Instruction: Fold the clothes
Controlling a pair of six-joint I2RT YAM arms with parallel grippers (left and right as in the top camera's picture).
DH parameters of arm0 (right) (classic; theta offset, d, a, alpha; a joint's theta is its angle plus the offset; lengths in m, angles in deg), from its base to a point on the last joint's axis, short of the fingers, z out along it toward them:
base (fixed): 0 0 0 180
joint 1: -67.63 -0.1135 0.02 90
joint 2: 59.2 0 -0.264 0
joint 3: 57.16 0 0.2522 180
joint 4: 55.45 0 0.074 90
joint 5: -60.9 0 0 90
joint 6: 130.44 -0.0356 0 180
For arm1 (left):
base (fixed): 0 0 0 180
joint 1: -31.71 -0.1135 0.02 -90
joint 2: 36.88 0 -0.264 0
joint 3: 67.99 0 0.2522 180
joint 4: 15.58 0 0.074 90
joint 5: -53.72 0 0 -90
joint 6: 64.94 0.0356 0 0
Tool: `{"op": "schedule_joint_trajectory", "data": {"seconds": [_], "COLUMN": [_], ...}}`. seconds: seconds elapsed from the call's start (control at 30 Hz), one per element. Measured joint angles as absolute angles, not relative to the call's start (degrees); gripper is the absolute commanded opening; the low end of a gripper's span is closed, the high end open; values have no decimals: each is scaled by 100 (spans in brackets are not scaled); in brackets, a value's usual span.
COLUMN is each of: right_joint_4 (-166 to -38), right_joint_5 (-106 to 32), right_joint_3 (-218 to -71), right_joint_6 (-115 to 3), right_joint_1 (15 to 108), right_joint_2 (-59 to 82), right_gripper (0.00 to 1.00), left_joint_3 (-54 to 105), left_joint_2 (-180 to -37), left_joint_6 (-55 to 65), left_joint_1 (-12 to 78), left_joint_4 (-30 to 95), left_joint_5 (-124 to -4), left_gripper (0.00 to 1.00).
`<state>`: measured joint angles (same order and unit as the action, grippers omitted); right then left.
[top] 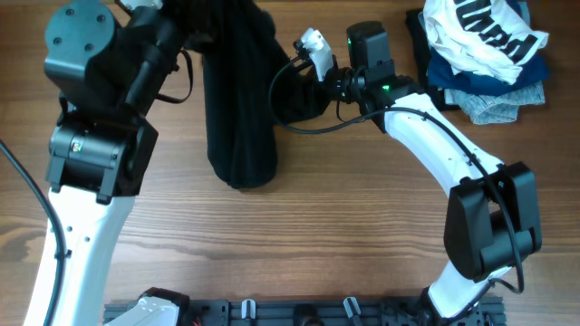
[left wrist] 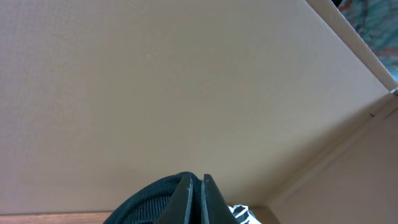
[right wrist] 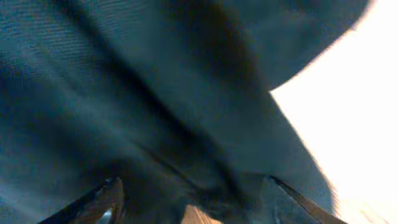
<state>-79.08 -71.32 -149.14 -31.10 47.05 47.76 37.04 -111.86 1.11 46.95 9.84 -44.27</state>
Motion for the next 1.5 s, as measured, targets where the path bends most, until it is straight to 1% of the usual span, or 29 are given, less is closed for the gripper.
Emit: {"op": "schedule_joint_trajectory", "data": {"seconds": [0.27, 0.5, 0.73, 0.8, 0.93, 0.97, 1.0, 1.03, 1.07, 1.1, 1.33, 1.5], "right_joint_4": [-7910, -7917, -7713, -7608, -7541, -7525, -7514, -7490, -7451, -7416, -7289, -7665], "right_joint_5": [-7001, -7055, -7084, -7106, -7108, -7108, -7106, -7108, -7108, -7108, -7110, -7095], "right_joint_3": [-14914, -14914, -14914, -14914, -14914, -14914, -14914, -14914, -14914, -14914, -14916, -14916], "right_joint_6": [-3110, -3110, -3112, -3125, -3158, -3176, -3195, -3193, -3257, -3307, -3681, -3805], "right_joint_1": [4701, 4565, 4441, 4430, 4417, 4415, 4415, 4412, 4412, 4415, 4415, 4487], "right_joint_2": [4841, 5180, 5279, 5333, 5493, 5525, 5534, 5534, 5534, 5534, 5534, 5410], "right_gripper": [68, 68, 62, 57, 38, 32, 27, 19, 9, 4, 4, 4], "left_joint_3": [3704, 3704, 3704, 3704, 3704, 3704, 3704, 3704, 3704, 3704, 3704, 3704], "left_joint_2": [-11186, -11186, -11186, -11186, -11186, -11186, -11186, -11186, -11186, -11186, -11186, -11186], "left_joint_6": [114, 114, 111, 111, 114, 111, 111, 114, 111, 114, 111, 111], "left_joint_1": [4695, 4693, 4695, 4695, 4695, 4695, 4695, 4695, 4695, 4695, 4621, 4369], "left_joint_4": [1047, 1047, 1047, 1049, 1060, 1062, 1062, 1062, 1062, 1062, 1065, 1207], "left_joint_5": [-4427, -4427, -4427, -4427, -4427, -4427, -4427, -4427, -4427, -4425, -4427, -4427], "left_gripper": [4, 4, 4, 4, 4, 4, 4, 4, 4, 4, 4, 4]}}
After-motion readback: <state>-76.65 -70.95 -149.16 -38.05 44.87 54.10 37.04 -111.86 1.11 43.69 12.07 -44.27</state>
